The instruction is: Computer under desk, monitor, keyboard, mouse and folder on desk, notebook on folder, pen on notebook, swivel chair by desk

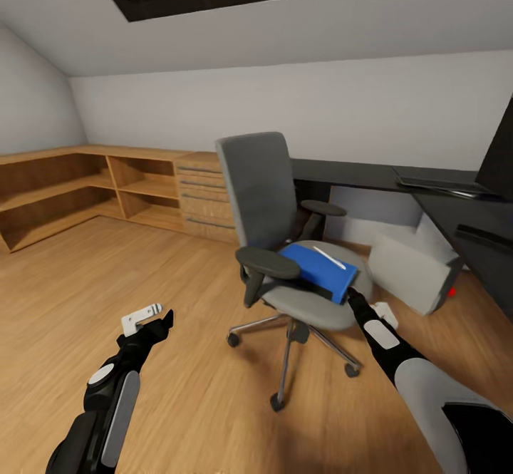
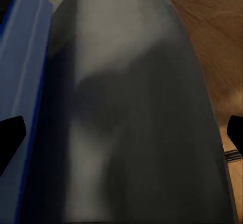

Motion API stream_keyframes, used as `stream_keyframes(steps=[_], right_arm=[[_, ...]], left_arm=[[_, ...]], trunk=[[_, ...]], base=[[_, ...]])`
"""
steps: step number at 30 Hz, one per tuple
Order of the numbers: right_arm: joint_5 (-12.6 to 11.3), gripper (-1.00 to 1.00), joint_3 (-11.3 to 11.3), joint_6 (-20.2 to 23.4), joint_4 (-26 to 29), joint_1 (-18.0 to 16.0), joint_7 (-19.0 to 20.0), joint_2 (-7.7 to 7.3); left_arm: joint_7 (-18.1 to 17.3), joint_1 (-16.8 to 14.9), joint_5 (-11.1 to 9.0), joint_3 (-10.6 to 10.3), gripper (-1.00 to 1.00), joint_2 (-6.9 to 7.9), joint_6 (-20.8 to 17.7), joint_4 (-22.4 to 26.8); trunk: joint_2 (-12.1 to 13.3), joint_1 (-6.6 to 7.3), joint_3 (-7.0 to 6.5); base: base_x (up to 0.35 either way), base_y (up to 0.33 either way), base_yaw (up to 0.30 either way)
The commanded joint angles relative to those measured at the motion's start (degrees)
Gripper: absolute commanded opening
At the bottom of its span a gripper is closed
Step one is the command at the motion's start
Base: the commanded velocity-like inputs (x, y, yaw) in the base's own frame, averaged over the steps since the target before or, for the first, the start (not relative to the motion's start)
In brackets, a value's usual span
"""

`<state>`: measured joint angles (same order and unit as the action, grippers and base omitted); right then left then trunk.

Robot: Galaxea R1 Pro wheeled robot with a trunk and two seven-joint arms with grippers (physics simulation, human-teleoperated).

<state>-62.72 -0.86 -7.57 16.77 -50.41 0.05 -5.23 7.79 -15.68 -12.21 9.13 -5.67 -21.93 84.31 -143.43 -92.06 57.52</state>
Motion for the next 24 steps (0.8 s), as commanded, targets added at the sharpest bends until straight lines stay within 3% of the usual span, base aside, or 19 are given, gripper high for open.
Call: stream_keyframes(steps=[1, 7, 13, 17, 24], right_arm=[[-0.8, 1.0, 0.2, -0.1, -1.0, 0.0, 0.0, 0.03], [-0.8, 1.0, 0.2, -0.1, -0.8, 0.0, 0.0, -0.05], [-0.8, 1.0, 0.2, -0.1, -0.6, 0.0, 0.0, -1.67], [-0.9, 1.0, 0.2, -0.1, -0.6, 0.0, 0.1, -2.62], [-0.9, 1.0, 0.2, -0.1, -0.6, 0.0, 0.1, -2.92]], left_arm=[[0.3, -0.1, -0.6, 0.0, 1.0, -0.04, -0.3, -0.4], [0.3, -0.1, -0.6, 0.0, 1.0, -0.04, -0.2, -1.8], [0.3, -0.1, -0.6, -0.1, 1.0, -0.04, -0.2, -3.0], [0.4, -0.1, -0.7, 0.0, 1.0, -0.04, -0.2, -3.1], [0.4, -0.1, -0.7, 0.0, 1.0, -0.04, -0.2, -3.1]], trunk=[[0.0, 0.0, 0.09], [0.0, 0.0, 0.18], [0.0, 0.0, 0.18], [0.0, 0.0, 0.12], [0.0, 0.0, 0.03]], base=[[0.0, 0.0, 0.257], [0.0, 0.0, 0.182], [0.0, 0.0, 0.01], [0.0, 0.0, -0.199], [0.0, 0.0, -0.192]])
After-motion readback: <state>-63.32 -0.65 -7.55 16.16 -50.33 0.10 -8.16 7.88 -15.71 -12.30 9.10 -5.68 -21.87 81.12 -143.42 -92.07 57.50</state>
